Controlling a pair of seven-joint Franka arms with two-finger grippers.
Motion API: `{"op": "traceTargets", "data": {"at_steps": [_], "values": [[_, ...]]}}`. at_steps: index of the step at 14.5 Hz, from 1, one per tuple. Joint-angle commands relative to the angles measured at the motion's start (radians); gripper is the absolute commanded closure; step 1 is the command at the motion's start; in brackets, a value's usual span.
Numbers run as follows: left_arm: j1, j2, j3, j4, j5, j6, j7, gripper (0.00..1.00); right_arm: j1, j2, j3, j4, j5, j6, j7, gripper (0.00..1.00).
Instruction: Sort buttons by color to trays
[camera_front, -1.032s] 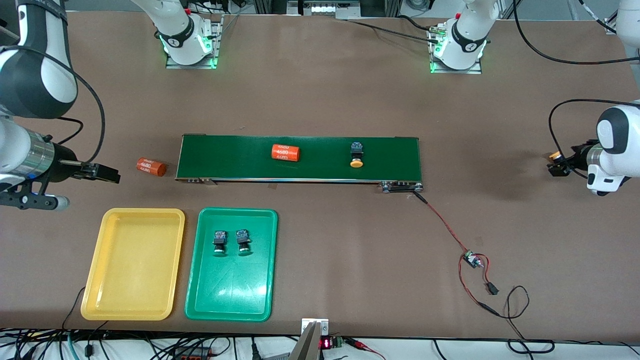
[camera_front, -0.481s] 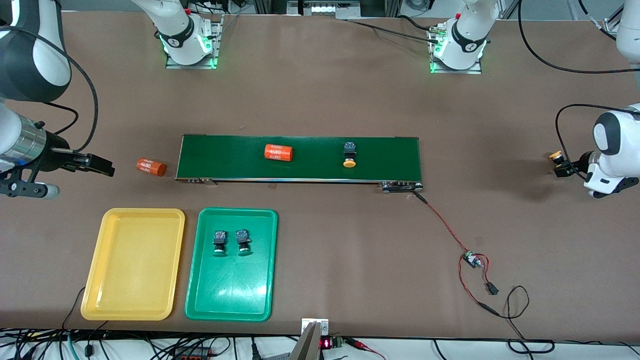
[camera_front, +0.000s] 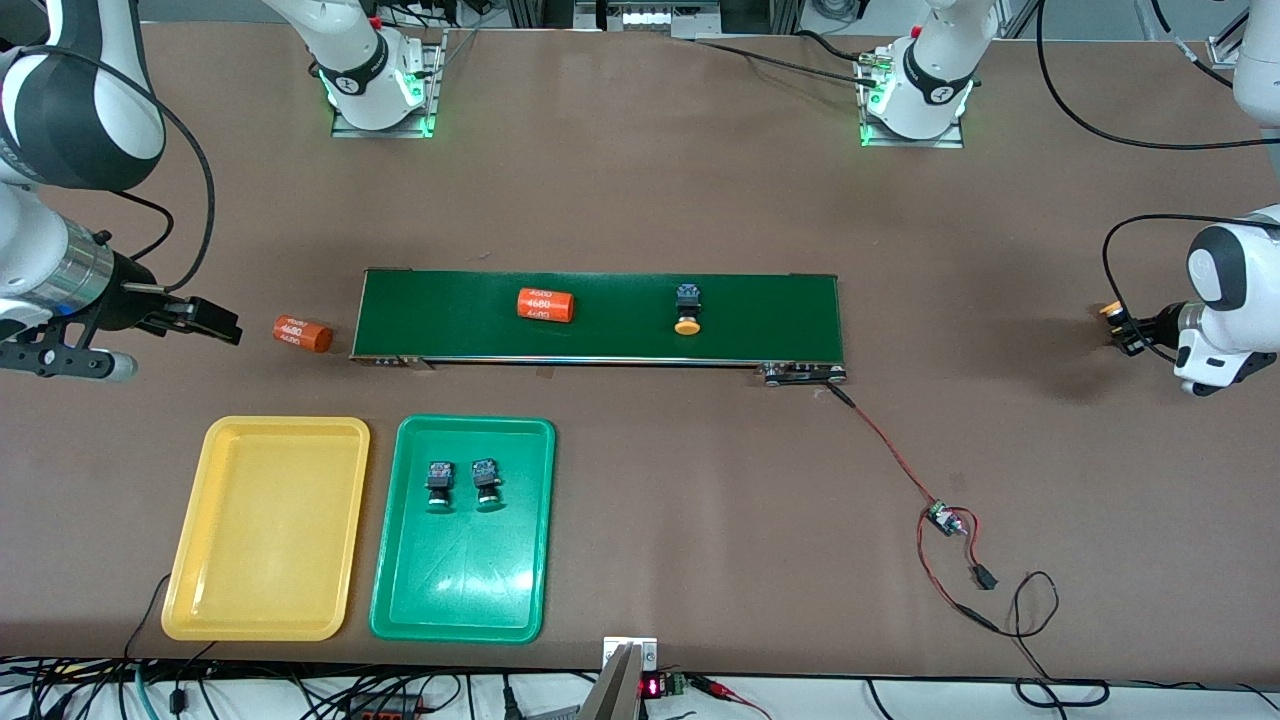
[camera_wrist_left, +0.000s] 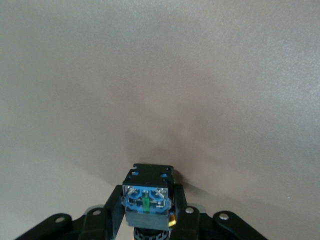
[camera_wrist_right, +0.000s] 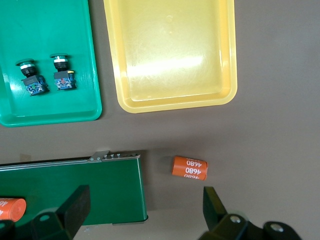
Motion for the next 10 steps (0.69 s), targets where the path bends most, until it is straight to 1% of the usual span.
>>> {"op": "traceTargets", "data": {"at_steps": [1, 3, 5, 7, 8, 10], "values": [[-0.008, -0.037, -0.052, 0.003, -0.035, -0.081, -0.014, 0.69, -0.022, -0.023, 0.019, -0.025, -0.012, -0.001, -0.002, 0.00], [-0.013, -0.079, -0.134, 0.026, -0.075, -0.173, -0.048, 0.69, -0.022, -0.018, 0.019, -0.026, -0.012, -0.003, 0.005, 0.00], [-0.019, -0.096, -0.241, 0.085, -0.096, -0.314, -0.126, 0.69, -0.019, -0.008, 0.021, -0.025, -0.008, -0.001, -0.001, 0.00], [-0.020, -0.105, -0.342, 0.136, -0.098, -0.426, -0.204, 0.69, -0.010, -0.002, 0.024, -0.025, -0.008, -0.001, 0.008, 0.00], [-0.020, -0.106, -0.400, 0.156, -0.105, -0.466, -0.239, 0.69, 0.001, -0.002, 0.024, -0.025, -0.006, -0.003, 0.013, 0.00], [-0.020, -0.108, -0.525, 0.170, -0.139, -0.512, -0.383, 0.69, 0.031, 0.006, 0.024, -0.025, -0.003, 0.000, 0.013, 0.00]]}}
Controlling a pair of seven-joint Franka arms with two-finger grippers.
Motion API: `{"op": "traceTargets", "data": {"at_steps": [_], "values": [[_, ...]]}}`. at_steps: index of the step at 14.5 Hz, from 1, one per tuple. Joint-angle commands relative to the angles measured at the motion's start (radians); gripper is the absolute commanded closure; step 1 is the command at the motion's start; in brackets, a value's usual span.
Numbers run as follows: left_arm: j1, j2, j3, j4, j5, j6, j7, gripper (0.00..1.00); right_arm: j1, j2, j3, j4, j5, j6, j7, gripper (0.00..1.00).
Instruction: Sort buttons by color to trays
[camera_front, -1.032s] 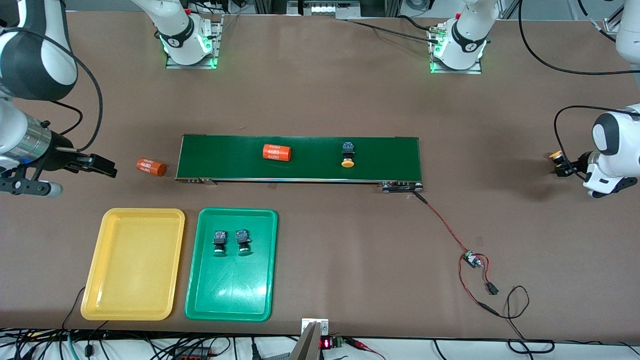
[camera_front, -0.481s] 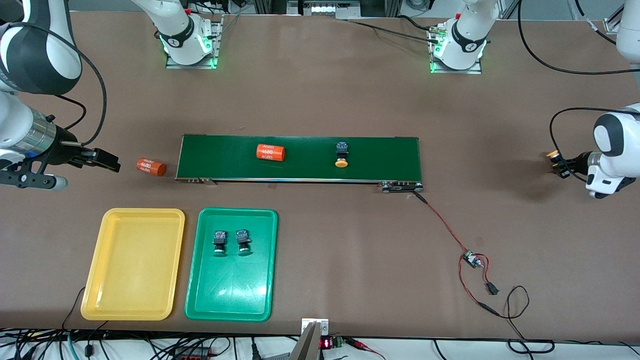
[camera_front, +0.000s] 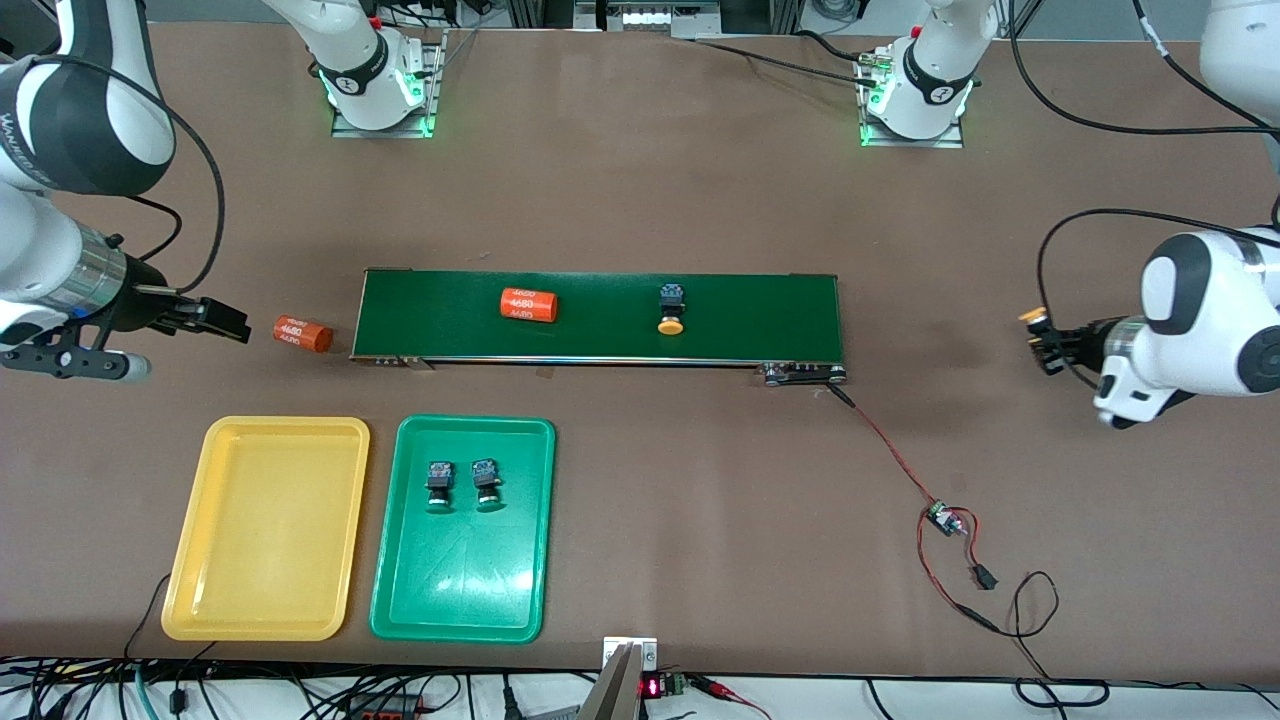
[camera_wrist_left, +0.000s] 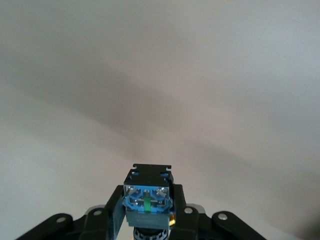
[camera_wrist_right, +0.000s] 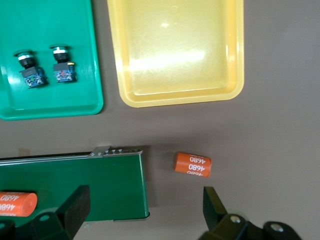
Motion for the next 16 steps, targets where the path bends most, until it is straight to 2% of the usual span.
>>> {"op": "traceTargets", "data": {"at_steps": [1, 3, 5, 9, 14, 15, 16], "values": [[0.008, -0.002, -0.151, 0.021, -0.035, -0.058, -0.160, 0.69, 0.039, 0.007, 0.008, -0.008, 0.000, 0.010, 0.014, 0.00], [-0.021, 0.015, -0.229, 0.018, -0.050, -0.053, -0.217, 0.69, 0.066, 0.016, 0.008, -0.008, 0.003, 0.012, 0.015, 0.00], [-0.084, 0.050, -0.239, 0.008, -0.114, -0.022, -0.220, 0.69, 0.101, 0.028, 0.009, -0.008, 0.004, 0.003, 0.022, 0.00], [-0.124, 0.087, -0.353, -0.005, -0.150, 0.092, -0.218, 0.70, 0.193, 0.042, 0.009, -0.010, 0.003, 0.001, 0.181, 0.00], [-0.177, 0.122, -0.366, -0.089, -0.134, 0.301, -0.156, 0.68, 0.283, 0.079, 0.009, -0.008, 0.000, 0.014, 0.216, 0.00], [-0.180, 0.127, -0.366, -0.097, -0.134, 0.311, -0.156, 0.58, 0.296, 0.089, 0.009, -0.008, 0.001, 0.015, 0.218, 0.00], [-0.179, 0.136, -0.366, -0.097, -0.134, 0.311, -0.156, 0.01, 0.314, 0.093, 0.009, -0.008, 0.001, 0.020, 0.218, 0.00]]}}
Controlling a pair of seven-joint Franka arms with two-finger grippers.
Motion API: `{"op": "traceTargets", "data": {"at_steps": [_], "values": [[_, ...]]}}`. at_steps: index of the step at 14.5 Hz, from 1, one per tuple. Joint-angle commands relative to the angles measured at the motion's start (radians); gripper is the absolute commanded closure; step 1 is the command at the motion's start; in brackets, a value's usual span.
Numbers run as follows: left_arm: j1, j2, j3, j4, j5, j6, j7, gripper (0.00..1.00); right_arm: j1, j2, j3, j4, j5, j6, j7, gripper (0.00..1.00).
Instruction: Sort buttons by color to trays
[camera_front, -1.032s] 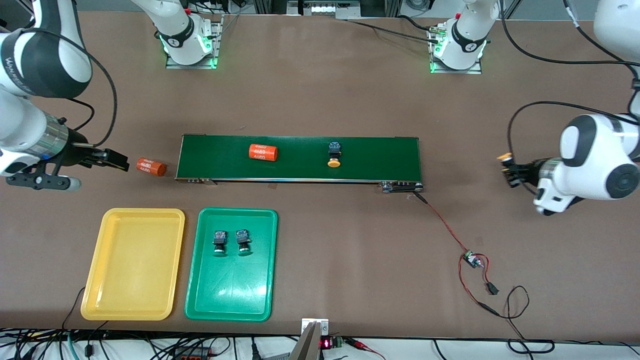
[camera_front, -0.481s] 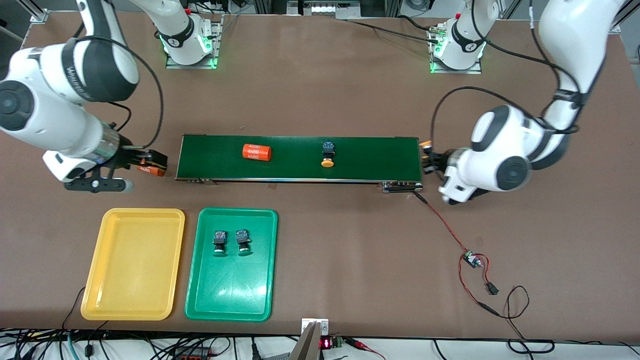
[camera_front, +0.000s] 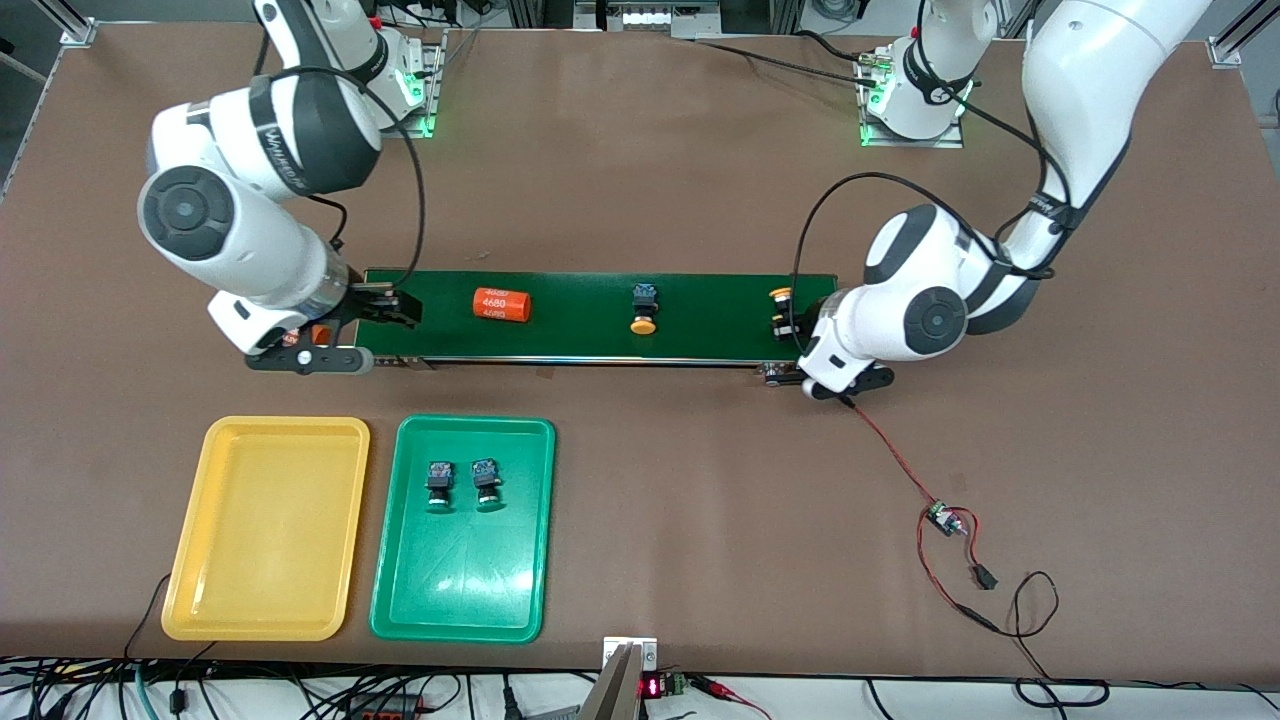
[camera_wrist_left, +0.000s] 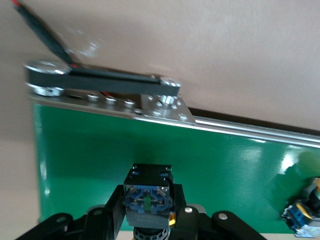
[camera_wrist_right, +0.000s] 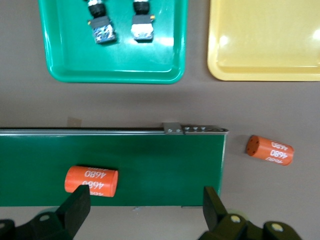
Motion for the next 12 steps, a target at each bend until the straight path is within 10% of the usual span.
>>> {"op": "traceTargets", "data": {"at_steps": [1, 7, 10, 12], "values": [[0.000, -0.003, -0.007, -0.013, -0.006, 0.012, 0.024, 0.00, 0.043, 0.013, -0.005, -0.006, 0.002, 0.017, 0.017, 0.00], [0.024, -0.219, 0.042, 0.001, -0.006, 0.002, 0.024, 0.00, 0.172, 0.040, -0.005, -0.006, 0.003, 0.028, 0.150, 0.00], [-0.020, -0.308, 0.153, -0.013, -0.006, -0.017, 0.116, 0.00, 0.244, 0.071, -0.005, -0.004, 0.002, 0.077, 0.211, 0.00], [-0.148, -0.376, 0.354, -0.013, -0.007, -0.060, 0.301, 0.00, 0.293, 0.099, -0.005, -0.004, 0.002, 0.118, 0.211, 0.00]]}}
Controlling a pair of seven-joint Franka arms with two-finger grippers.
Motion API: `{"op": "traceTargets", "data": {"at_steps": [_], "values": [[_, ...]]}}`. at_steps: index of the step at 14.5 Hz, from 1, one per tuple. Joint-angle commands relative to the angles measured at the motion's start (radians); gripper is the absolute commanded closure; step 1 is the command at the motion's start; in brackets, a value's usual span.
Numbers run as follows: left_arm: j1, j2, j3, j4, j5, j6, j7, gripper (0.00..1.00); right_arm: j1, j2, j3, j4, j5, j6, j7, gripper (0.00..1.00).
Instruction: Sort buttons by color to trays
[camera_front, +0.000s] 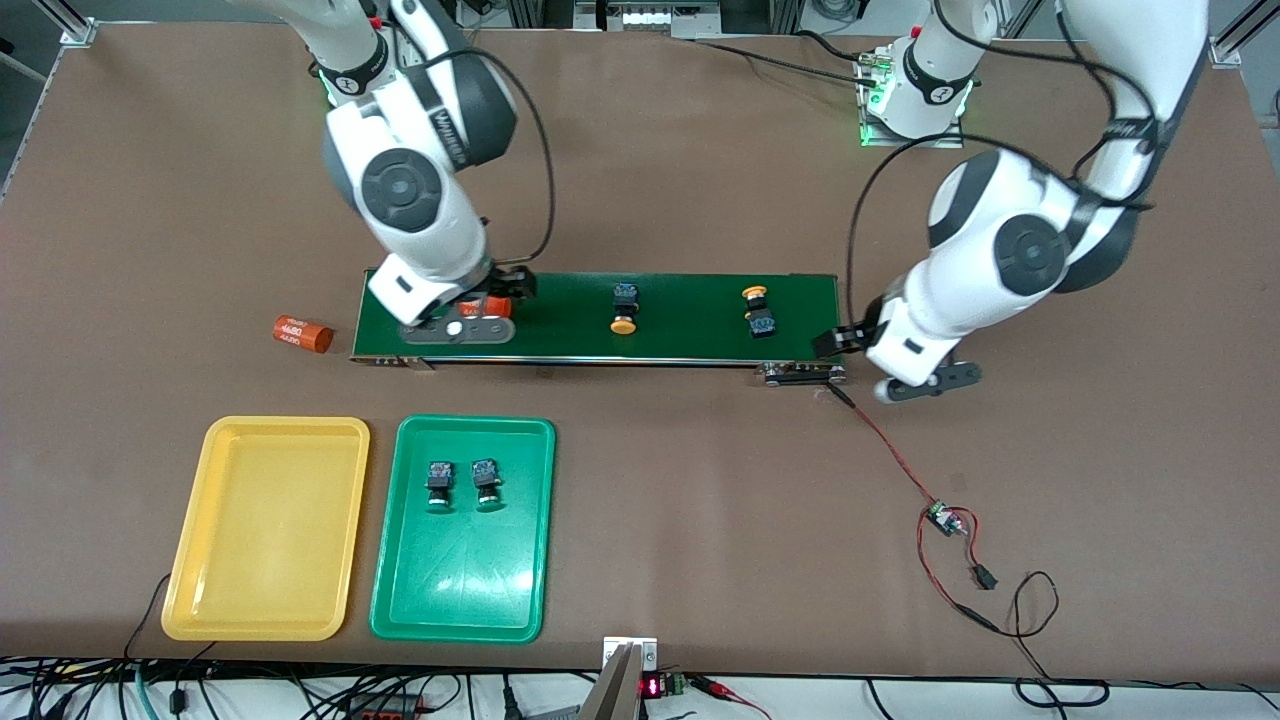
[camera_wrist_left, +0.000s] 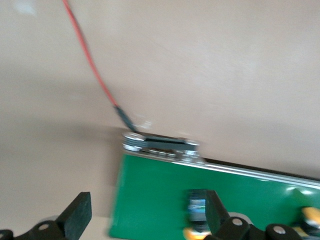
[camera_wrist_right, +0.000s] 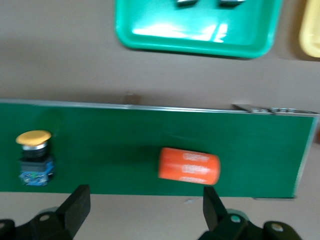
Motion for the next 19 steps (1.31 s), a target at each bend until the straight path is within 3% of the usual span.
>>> {"op": "traceTargets", "data": {"at_steps": [1, 3, 4, 6, 8, 10, 14, 19], "values": [[-0.186, -0.110, 0.274, -0.034, -0.007, -0.044, 0.241, 0.00, 0.068, 0.040, -0.007, -0.003, 0.003, 0.064, 0.021, 0.00], [-0.268, -0.174, 0.418, -0.022, -0.008, -0.110, 0.370, 0.00, 0.111, 0.082, -0.007, 0.016, 0.003, 0.084, 0.062, 0.00], [-0.274, -0.207, 0.446, -0.020, -0.008, -0.149, 0.418, 0.00, 0.127, 0.109, -0.007, 0.038, 0.003, 0.084, 0.090, 0.00], [-0.254, -0.247, 0.451, 0.038, -0.007, -0.282, 0.487, 0.00, 0.152, 0.148, -0.007, 0.073, 0.003, 0.084, 0.125, 0.00], [-0.233, -0.245, 0.451, 0.160, 0.057, -0.421, 0.498, 0.00, 0.157, 0.175, -0.005, 0.081, 0.002, 0.092, 0.125, 0.00], [-0.214, -0.235, 0.450, 0.225, 0.127, -0.438, 0.506, 0.00, 0.157, 0.198, -0.005, 0.081, 0.003, 0.125, 0.124, 0.00], [-0.152, -0.221, 0.451, 0.285, 0.037, -0.443, 0.527, 0.00, 0.166, 0.225, -0.005, 0.081, 0.055, 0.162, 0.127, 0.00], [-0.139, -0.222, 0.451, 0.300, 0.027, -0.487, 0.529, 0.00, 0.169, 0.258, -0.005, 0.079, 0.089, 0.185, 0.134, 0.00]]}}
